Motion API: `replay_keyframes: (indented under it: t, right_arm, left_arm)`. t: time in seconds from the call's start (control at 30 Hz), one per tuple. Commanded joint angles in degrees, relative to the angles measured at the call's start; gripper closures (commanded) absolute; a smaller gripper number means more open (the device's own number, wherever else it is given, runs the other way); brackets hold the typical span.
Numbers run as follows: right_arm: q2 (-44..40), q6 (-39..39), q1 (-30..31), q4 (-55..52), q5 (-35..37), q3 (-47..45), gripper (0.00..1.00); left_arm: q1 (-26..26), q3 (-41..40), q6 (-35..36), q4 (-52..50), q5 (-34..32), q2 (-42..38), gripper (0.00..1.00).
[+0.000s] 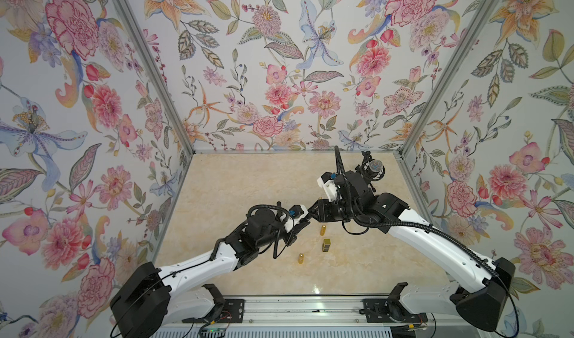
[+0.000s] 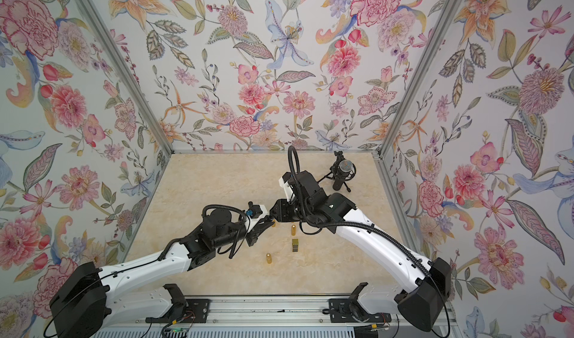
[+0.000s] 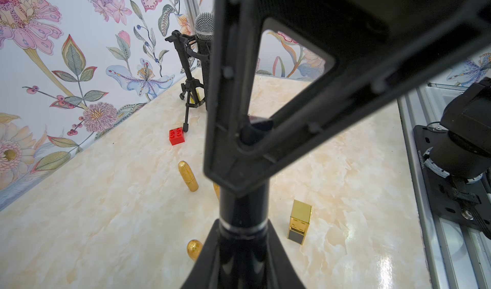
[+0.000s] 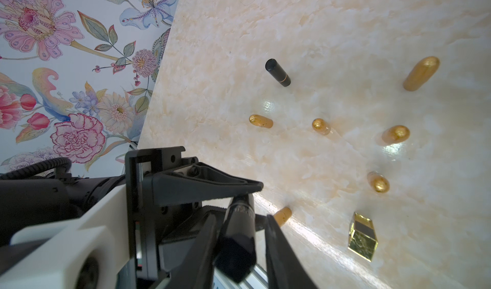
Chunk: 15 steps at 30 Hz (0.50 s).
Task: Open the lipstick cap
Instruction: Open the cover of the lipstick.
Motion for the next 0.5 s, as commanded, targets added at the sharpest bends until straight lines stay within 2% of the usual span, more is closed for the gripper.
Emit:
replay_keyframes:
  t: [0.0, 0.3, 0.47]
  right_arm:
    - [0.68, 0.28, 0.44, 1.42, -0.81, -0.53, 0.68]
    - [0.61, 0.47, 0.40, 1.52, -0.42, -0.18, 0.76]
    - [0.26, 0.55, -0.01, 1.50, -0.37, 0.25, 0.76]
  left_arm:
    - [0.42, 1.24, -0.59, -0.74, -1.29, -0.90, 0.95]
    - [0.40, 1.31, -0.95, -1.40, -1.71, -0.59, 0.95]
    - [0.43, 0.76, -1.40, -1.98, -2.56, -1.47, 0.95]
